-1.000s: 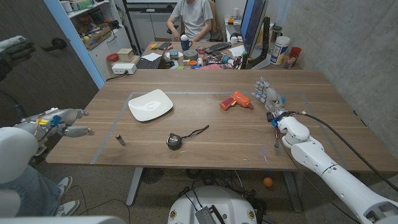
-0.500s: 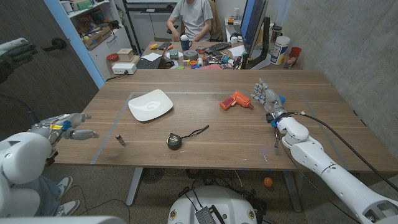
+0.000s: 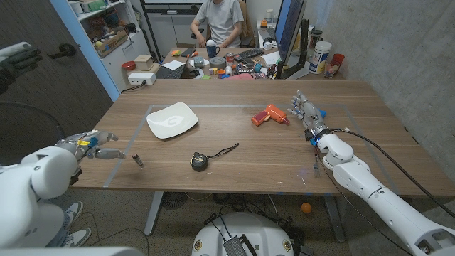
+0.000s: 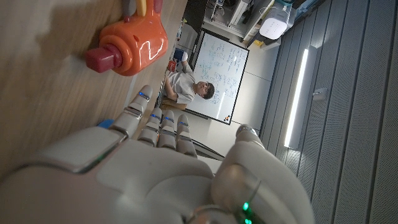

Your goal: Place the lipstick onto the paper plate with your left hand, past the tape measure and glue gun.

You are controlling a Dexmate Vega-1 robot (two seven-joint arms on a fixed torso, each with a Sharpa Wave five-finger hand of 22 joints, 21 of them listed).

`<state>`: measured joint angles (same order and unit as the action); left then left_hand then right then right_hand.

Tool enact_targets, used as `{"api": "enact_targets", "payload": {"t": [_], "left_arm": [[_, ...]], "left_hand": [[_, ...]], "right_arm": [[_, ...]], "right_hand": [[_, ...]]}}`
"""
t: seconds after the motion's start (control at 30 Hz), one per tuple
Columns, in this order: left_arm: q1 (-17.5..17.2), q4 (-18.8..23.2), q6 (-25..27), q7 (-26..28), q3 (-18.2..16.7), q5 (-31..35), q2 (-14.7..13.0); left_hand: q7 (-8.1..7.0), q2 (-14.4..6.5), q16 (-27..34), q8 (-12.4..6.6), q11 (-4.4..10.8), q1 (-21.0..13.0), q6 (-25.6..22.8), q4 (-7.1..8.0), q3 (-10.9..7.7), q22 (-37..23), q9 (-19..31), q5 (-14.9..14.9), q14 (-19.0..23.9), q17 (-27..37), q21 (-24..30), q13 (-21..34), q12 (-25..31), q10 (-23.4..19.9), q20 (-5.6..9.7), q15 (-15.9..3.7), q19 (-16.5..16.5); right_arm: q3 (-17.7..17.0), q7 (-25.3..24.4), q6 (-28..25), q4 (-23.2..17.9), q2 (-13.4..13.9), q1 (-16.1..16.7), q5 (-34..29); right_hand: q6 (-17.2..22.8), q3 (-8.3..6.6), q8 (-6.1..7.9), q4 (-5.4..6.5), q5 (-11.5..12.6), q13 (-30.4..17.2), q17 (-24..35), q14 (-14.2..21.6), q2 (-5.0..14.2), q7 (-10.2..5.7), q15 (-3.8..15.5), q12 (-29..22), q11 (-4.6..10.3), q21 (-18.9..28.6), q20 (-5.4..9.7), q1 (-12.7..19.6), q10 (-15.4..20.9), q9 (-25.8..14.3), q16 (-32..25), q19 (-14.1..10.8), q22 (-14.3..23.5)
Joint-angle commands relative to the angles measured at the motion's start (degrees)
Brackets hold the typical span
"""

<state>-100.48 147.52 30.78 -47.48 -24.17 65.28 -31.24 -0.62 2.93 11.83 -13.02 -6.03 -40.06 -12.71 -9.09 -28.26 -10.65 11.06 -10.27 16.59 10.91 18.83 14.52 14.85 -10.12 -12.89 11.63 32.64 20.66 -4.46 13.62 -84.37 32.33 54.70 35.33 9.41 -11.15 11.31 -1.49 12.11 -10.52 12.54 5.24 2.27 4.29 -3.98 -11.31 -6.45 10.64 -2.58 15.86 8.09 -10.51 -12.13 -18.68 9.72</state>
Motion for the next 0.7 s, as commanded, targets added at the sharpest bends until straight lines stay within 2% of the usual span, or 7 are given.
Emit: {"api": "enact_targets", "payload": {"t": [0.03, 0.27, 0.7], "left_arm": [[3.3, -3.5, 1.1, -2.4, 2.7, -0.2, -4.4], [3.8, -4.5, 2.2, -2.5, 4.0, -0.5, -6.6], [4.0, -5.3, 3.9, -0.3, 6.1, -3.1, -9.1]], "left_hand": [[0.09, 0.3, -0.5, 0.07, -0.32, -0.4, 0.2, 0.12, 0.27, 0.0, 0.2, 0.0, -0.4, 0.1, -0.3, 0.3, 0.2, -0.1, 0.13, 0.07, -0.4], [0.61, 0.2, -0.5, 0.28, -0.34, -0.4, 0.4, 0.18, 0.45, 0.1, 0.2, 0.0, -0.5, 0.1, -0.6, 0.3, 0.2, -0.1, 0.13, 0.02, -0.7], [0.59, 0.1, -0.3, 0.49, 0.35, -0.5, 0.4, 0.23, 0.68, 0.1, 0.2, 0.1, 0.0, 0.1, -1.2, 0.3, 0.2, -0.1, 0.14, -0.38, -1.1]], "right_arm": [[0.0, -0.4, 0.2, 0.1, -0.4, -0.1, -0.1], [0.1, -0.2, 0.7, 1.0, -0.9, -0.6, 0.0], [0.6, 0.6, 2.1, 3.0, -2.3, -1.3, 0.1]], "right_hand": [[0.4, 0.25, -0.02, 0.13, 0.3, -0.3, 0.0, 0.6, 0.05, -0.37, -0.11, 0.0, -0.01, 0.5, -0.18, -0.3, 0.4, -0.2, -0.4, -0.1, 0.1], [0.4, 0.3, -0.03, 0.12, 0.3, -0.3, 0.0, 0.7, 0.03, -0.43, -0.14, 0.0, 0.01, 0.5, -0.23, -0.3, 0.4, -0.2, -0.4, -0.1, 0.1], [0.4, 0.36, -0.07, 0.05, 0.3, -0.4, 0.0, 0.7, -0.02, -0.43, -0.11, 0.0, -0.12, 0.5, -0.28, -0.4, 0.4, -0.2, -0.4, -0.1, 0.1]]}}
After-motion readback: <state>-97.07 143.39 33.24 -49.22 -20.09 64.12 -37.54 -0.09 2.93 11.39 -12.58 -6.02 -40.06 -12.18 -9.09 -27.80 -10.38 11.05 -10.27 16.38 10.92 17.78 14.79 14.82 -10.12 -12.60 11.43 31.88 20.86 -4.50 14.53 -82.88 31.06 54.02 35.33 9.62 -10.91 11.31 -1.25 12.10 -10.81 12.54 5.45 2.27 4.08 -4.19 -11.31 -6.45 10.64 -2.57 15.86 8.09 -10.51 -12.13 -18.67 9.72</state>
